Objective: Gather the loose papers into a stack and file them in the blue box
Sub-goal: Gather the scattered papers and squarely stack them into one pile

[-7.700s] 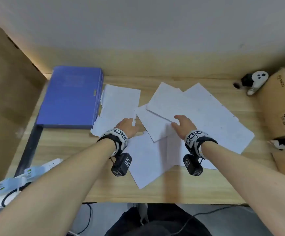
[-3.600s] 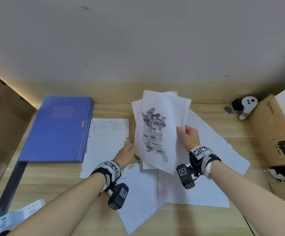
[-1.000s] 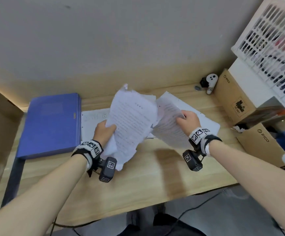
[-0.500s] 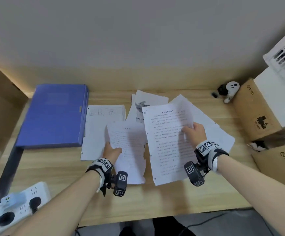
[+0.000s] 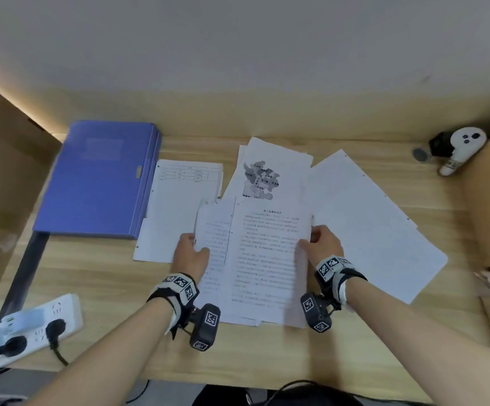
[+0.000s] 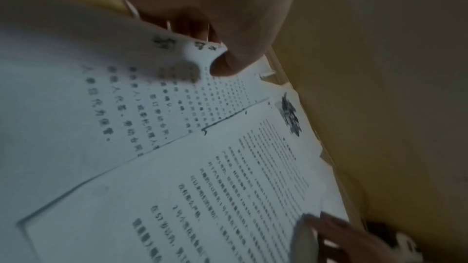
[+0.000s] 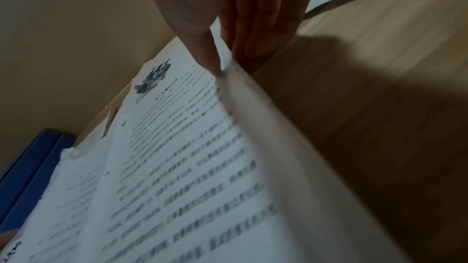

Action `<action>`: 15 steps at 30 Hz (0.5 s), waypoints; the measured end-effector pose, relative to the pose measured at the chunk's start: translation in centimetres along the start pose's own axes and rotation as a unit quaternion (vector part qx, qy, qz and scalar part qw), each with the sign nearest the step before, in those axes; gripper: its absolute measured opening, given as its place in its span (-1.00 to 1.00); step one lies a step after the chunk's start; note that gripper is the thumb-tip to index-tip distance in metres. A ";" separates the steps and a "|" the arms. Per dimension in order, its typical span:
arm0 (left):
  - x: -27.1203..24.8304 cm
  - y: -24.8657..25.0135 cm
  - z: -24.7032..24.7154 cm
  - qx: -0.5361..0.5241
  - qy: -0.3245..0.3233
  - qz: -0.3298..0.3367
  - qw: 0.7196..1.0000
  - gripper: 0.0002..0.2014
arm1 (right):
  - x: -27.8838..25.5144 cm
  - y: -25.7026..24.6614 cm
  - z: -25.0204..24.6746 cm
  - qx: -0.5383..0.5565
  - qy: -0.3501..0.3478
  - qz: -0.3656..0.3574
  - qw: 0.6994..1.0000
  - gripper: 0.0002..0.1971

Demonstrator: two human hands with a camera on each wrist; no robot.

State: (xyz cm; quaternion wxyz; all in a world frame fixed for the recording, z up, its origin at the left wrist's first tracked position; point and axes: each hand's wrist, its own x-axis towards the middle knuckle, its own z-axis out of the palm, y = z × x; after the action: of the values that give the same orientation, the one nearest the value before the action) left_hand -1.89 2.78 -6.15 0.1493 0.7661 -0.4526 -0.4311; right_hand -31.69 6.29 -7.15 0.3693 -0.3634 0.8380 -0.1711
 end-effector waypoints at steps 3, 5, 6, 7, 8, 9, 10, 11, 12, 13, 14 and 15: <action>0.5 1.4 0.2 0.103 0.090 0.096 0.986 -0.46 | 1.3 0.5 -1.7 0.010 0.033 -0.017 0.999 -0.74; 1.0 3.3 0.9 0.082 0.091 0.129 0.984 -0.45 | 2.5 0.8 -3.6 0.017 0.060 -0.020 0.998 -0.80; 1.2 4.5 1.4 0.072 0.084 0.150 0.983 -0.46 | 3.2 1.1 -4.6 0.027 0.072 -0.015 0.997 -0.82; 1.4 5.8 2.2 0.066 0.072 0.173 0.980 -0.47 | 3.8 1.4 -5.8 0.034 0.084 -0.007 0.996 -0.84; 1.5 7.2 3.2 0.064 0.054 0.196 0.977 -0.49 | 4.6 1.8 -7.0 0.036 0.094 -0.002 0.995 -0.84; 1.7 8.7 4.2 0.066 0.029 0.219 0.973 -0.50 | 5.4 2.4 -8.3 0.030 0.097 0.001 0.995 -0.82; 1.8 10.3 5.5 0.073 0.001 0.240 0.968 -0.51 | 6.3 3.2 -9.5 0.017 0.095 0.001 0.995 -0.78; 2.1 11.8 6.8 0.084 -0.030 0.260 0.961 -0.53 | 7.2 4.0 -10.7 -0.003 0.089 0.001 0.996 -0.72; 2.4 13.4 8.3 0.099 -0.064 0.278 0.953 -0.56 | 8.1 4.8 -11.8 -0.026 0.086 -0.002 0.996 -0.65; 2.9 14.8 9.9 0.121 -0.099 0.291 0.944 -0.59 | 9.0 5.5 -12.8 -0.053 0.087 -0.004 0.995 -0.57; 3.3 16.2 11.4 0.152 -0.133 0.300 0.932 -0.61 | 9.8 6.1 -13.7 -0.081 0.090 -0.006 0.993 -0.50; 3.8 17.3 12.9 0.187 -0.163 0.302 0.920 -0.63 | 10.4 6.6 -14.5 -0.110 0.089 -0.005 0.990 -0.43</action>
State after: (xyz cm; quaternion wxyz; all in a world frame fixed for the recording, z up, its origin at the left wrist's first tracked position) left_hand -21.06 -7.68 -4.94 0.0502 0.5262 -0.7531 -0.3918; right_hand -50.44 3.38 -6.27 0.2504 -0.3894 0.8793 -0.1118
